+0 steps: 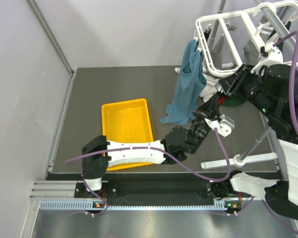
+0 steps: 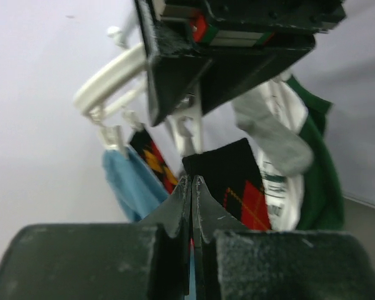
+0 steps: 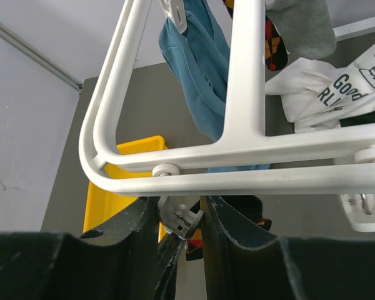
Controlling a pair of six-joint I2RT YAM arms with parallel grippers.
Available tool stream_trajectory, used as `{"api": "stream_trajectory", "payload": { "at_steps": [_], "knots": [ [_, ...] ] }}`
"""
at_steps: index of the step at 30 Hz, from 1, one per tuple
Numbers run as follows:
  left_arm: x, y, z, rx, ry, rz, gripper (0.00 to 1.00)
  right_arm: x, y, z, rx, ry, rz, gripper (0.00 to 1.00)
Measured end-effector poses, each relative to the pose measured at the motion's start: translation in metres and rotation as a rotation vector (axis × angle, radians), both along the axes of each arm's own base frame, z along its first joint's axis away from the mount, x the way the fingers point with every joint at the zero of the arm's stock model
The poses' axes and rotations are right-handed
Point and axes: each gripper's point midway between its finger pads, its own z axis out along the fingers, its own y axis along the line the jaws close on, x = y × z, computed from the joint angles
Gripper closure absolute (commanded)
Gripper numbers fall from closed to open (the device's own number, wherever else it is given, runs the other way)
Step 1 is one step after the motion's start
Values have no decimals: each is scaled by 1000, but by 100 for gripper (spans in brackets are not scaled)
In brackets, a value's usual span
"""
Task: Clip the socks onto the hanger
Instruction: Clamp the sock onto the hanger.
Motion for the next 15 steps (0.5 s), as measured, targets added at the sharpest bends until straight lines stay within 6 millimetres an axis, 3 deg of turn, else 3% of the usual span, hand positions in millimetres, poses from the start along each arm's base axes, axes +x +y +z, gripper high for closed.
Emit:
{"api": "stream_trajectory", "payload": {
  "at_steps": [3, 5, 10, 15],
  "knots": [
    [2, -7, -8, 33, 73, -103, 100, -2, 1, -2, 1, 2, 9, 100],
    [4, -2, -8, 44, 129, -198, 100, -2, 1, -1, 2, -4, 14, 100],
    [12, 38, 24, -21, 225, -397, 100, -4, 4, 2, -2, -27, 41, 100],
    [0, 65, 54, -69, 268, -643, 100, -9, 10, 9, 3, -70, 95, 100]
  ]
}}
